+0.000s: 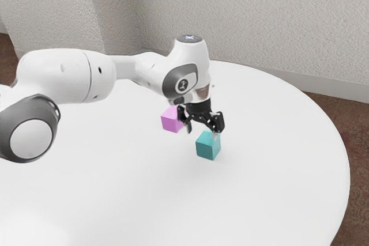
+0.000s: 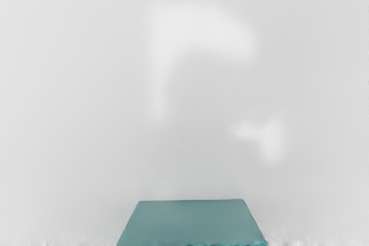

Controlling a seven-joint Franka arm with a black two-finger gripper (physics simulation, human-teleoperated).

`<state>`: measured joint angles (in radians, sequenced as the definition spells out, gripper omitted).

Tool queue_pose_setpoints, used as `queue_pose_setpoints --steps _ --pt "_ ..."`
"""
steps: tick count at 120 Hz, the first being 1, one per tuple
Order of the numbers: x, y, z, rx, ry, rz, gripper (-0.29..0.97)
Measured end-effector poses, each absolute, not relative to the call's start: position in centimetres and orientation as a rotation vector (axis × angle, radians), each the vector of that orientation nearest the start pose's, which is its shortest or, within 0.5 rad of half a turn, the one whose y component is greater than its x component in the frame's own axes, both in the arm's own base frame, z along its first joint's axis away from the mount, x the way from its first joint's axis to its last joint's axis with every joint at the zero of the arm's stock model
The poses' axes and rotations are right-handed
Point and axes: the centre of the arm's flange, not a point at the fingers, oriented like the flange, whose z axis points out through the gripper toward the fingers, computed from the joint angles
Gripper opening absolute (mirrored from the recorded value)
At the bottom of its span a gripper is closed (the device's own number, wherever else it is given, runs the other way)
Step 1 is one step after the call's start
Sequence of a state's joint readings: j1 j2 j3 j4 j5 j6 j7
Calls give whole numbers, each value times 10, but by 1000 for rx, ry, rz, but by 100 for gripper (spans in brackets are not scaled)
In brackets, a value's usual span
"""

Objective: Pick up the blue block with one arm, and put the blue block on the pink block with one arm

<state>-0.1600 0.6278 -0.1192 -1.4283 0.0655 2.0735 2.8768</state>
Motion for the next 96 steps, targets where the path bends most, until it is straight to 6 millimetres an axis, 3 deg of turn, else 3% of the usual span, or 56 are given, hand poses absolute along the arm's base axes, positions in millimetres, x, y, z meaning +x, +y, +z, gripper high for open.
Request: queue_pose_setpoints --steps 36,96 --pt "710 -175 321 48 3157 -22 68" --pt "731 -175 323 33 3148 -35 68"
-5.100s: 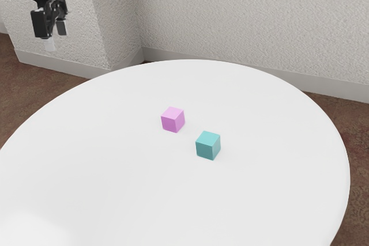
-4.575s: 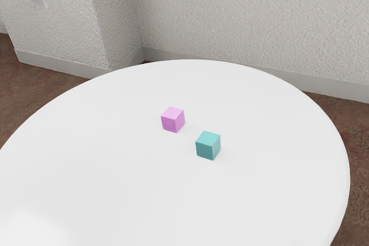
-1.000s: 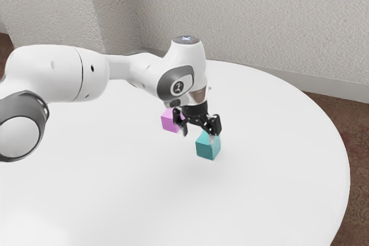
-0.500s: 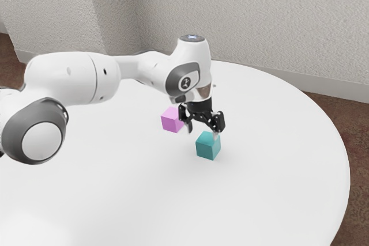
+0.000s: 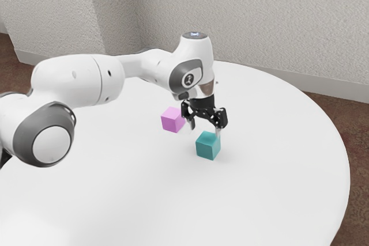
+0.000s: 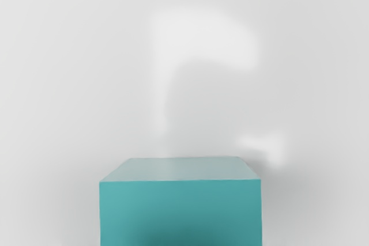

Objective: Pick up the blue block with one arm, and put the blue block on the pink block with one arm

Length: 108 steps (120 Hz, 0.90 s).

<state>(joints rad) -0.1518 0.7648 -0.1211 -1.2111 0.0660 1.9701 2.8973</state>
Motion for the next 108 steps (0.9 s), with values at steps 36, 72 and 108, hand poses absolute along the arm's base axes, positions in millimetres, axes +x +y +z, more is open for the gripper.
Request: queue_pose_setpoints --steps 36,72,108 --pt "729 -177 302 38 3182 -32 68" --pt "730 -179 298 58 3179 -9 68" --pt "732 -184 290 70 3178 -13 68"
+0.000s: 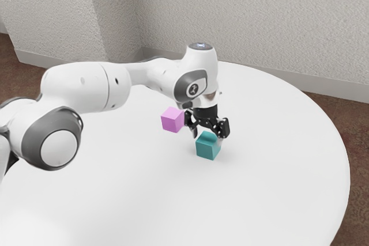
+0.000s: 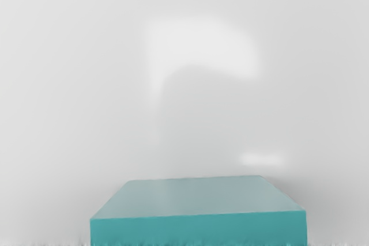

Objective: Pick up the blue block with one arm, and put the blue block on the pink block with one arm

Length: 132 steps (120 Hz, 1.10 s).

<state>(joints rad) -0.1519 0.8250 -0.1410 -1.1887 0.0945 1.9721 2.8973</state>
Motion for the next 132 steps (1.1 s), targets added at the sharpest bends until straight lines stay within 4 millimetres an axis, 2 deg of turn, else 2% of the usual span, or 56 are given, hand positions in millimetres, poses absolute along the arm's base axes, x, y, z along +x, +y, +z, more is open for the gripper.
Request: queue_pose_setpoints --steps 32,79,109,132 --pt "736 -183 286 65 3173 -18 68" --pt "736 -180 266 58 3191 -18 68" --pt "740 -179 264 53 3183 -22 68" --pt "740 -179 264 53 3181 -22 59"
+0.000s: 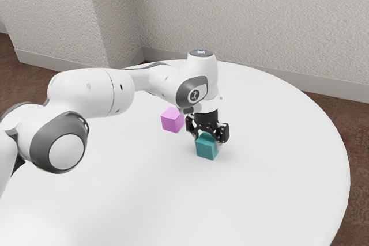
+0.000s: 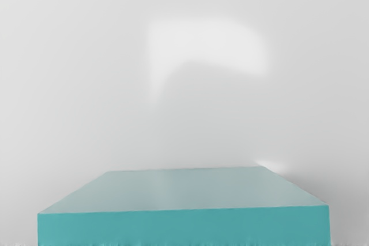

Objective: Pick up the blue block with one arm, and put the blue block on the pink block with one arm

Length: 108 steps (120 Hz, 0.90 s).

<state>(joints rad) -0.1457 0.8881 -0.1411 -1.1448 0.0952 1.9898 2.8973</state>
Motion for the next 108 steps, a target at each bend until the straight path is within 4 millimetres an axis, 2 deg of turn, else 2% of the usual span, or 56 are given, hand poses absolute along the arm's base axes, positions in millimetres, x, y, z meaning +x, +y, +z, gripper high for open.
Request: queue_pose_setpoints --steps 42,84,108 --pt "740 -179 264 53 3180 -23 42" --pt "740 -180 259 51 3186 -28 40" --pt "740 -180 262 49 3181 -33 38"
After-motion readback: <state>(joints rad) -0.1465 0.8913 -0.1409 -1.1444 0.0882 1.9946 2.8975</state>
